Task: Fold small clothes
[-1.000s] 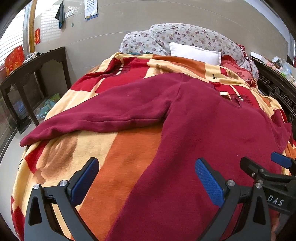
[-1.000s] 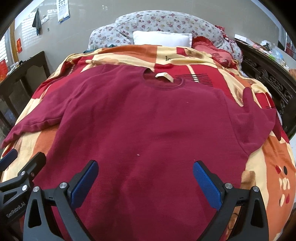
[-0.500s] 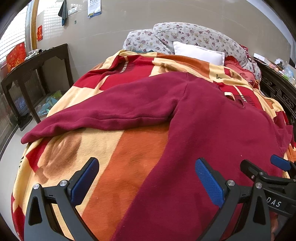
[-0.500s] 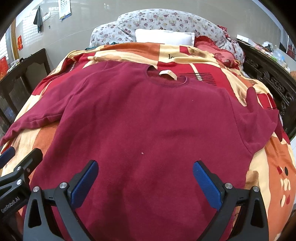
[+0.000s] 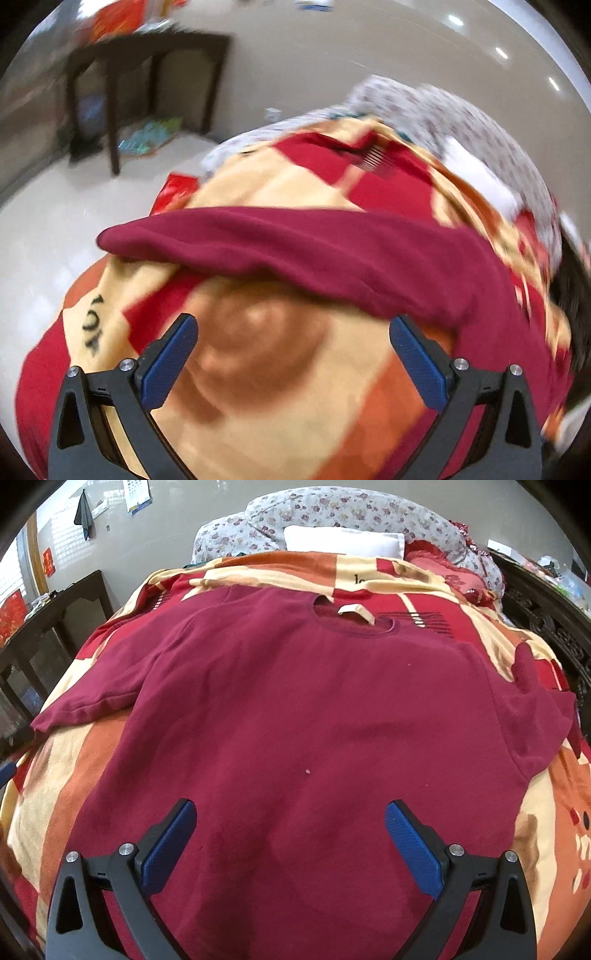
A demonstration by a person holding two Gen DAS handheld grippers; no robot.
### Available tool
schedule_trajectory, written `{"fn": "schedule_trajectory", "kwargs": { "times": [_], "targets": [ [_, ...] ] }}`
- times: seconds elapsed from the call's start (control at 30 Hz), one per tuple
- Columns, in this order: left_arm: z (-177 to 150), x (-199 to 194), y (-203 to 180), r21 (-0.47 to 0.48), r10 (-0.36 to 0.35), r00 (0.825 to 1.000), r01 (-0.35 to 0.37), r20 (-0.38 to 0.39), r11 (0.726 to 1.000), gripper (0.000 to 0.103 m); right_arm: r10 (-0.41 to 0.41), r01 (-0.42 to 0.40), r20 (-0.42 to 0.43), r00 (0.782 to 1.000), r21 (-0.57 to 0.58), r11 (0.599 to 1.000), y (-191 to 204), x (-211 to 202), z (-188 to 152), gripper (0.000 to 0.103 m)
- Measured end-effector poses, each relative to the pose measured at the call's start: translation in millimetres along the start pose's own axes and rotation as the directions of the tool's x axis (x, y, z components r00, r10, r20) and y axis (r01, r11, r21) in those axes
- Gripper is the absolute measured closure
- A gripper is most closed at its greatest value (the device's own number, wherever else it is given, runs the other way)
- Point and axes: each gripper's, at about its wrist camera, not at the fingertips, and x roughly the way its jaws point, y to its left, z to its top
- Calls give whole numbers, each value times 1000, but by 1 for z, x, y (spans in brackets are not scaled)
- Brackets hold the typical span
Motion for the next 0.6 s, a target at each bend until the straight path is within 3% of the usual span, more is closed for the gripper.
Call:
{"fn": "schedule_trajectory", "kwargs": {
  "times": [0.1,0.17,0.2,0.27,0.37,0.5,0.6],
  "targets": [
    [15,20,22,-111,-2,1000,2,-1,994,3,7,-7,-8,1000,-7,1000,3,3,-1,0],
    [23,35,27,-131,33,999,-33,-4,991,25,11,-11,-12,1000,-15,1000,5,4,-2,0],
    [27,42,29,-135,42,999,-44,-15,990,30,11,-11,-14,1000,-17,1000,5,5,-1,0],
    [34,58,33,-160,6,999,-14,-49,987,63,16,-17,-17,1000,-23,1000,7,7,-2,0],
    [39,62,25,-131,-27,998,19,-62,991,87,32,-32,-15,999,-21,999,6,8,-2,0],
    [49,18,-22,-12,-74,992,76,97,997,94,56,-56,0,998,12,998,-1,2,-1,0],
    [60,-20,-75,85,-204,965,193,166,978,94,72,-74,20,997,63,995,-15,-7,2,0]
  ]
}}
